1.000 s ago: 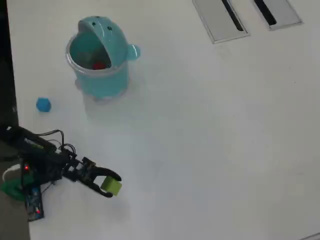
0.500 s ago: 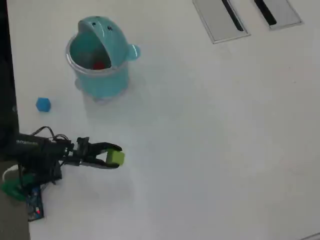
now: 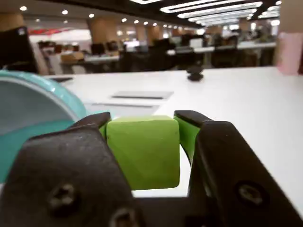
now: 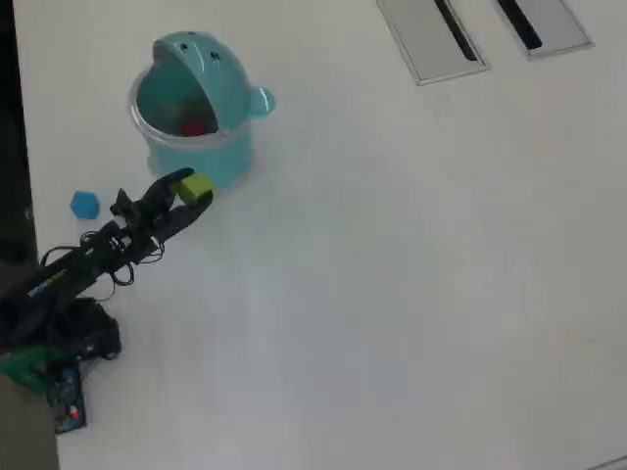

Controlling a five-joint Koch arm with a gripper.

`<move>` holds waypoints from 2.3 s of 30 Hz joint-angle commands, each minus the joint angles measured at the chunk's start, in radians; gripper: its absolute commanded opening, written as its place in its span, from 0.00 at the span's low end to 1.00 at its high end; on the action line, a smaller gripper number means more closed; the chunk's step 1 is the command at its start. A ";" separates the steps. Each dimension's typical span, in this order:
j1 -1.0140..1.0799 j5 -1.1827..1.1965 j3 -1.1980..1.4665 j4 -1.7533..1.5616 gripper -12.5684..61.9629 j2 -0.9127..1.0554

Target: Grasp RGB lego blocks and put them in the bin one by one.

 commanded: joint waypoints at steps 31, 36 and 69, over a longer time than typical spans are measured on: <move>-0.555 -0.192 -0.851 -0.011 0.60 -0.850; -0.548 -0.229 -0.850 -0.011 0.65 -0.845; -1.000 -0.201 -0.075 0.422 0.60 -0.064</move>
